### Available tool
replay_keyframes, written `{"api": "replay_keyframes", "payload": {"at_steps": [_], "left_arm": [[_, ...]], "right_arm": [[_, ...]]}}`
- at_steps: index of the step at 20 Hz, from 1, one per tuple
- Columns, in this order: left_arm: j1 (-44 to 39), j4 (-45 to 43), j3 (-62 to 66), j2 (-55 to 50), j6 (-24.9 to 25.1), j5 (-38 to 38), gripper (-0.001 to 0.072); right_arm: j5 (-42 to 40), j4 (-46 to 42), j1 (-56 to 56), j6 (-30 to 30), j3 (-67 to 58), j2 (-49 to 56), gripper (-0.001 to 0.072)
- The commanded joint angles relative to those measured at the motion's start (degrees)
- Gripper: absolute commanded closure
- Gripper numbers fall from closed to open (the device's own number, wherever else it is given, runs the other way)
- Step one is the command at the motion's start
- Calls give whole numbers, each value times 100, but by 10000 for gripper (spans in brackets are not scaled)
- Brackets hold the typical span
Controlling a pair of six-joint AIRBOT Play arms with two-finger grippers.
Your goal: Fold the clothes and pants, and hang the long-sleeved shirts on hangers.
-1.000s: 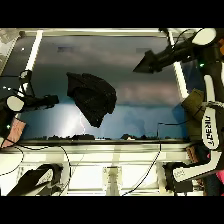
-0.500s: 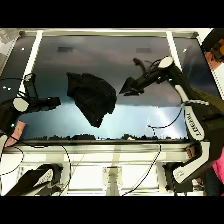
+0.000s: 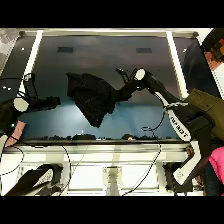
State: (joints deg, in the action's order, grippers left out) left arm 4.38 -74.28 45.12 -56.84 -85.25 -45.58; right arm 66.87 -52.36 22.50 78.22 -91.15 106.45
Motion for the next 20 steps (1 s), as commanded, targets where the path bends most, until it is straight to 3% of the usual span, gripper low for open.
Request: {"api": "replay_keyframes", "payload": {"at_steps": [1,2,3,4,5,8,10,12,14,16,20], "left_arm": [[0,-2,-2,-4,2,4,698],[0,-2,-2,-4,2,7,698],[0,0,-2,-4,2,15,698],[0,0,-2,-4,2,35,698],[0,-2,-2,-4,2,68,698],[0,-2,-2,-4,0,271,698],[0,-2,-2,-4,0,455,698],[0,-2,0,-4,0,625,698],[0,-4,2,-4,2,748,698],[0,0,2,-4,0,890,698],[0,120,2,-4,0,909,698]], "right_arm": [[-356,-393,216,9,2,15,107],[-446,-396,247,9,2,15,139],[-551,-407,264,9,2,15,278],[-673,-411,289,7,0,15,519],[-737,-378,289,26,-7,15,667],[-420,254,286,28,-549,9,681],[-190,1228,297,24,-1381,-48,682],[-205,1421,295,155,-2428,-168,683],[-348,1005,284,693,-3126,-407,683],[-529,291,273,1012,-2916,-841,682],[26,-1637,177,1639,-2203,-1014,682]]}}
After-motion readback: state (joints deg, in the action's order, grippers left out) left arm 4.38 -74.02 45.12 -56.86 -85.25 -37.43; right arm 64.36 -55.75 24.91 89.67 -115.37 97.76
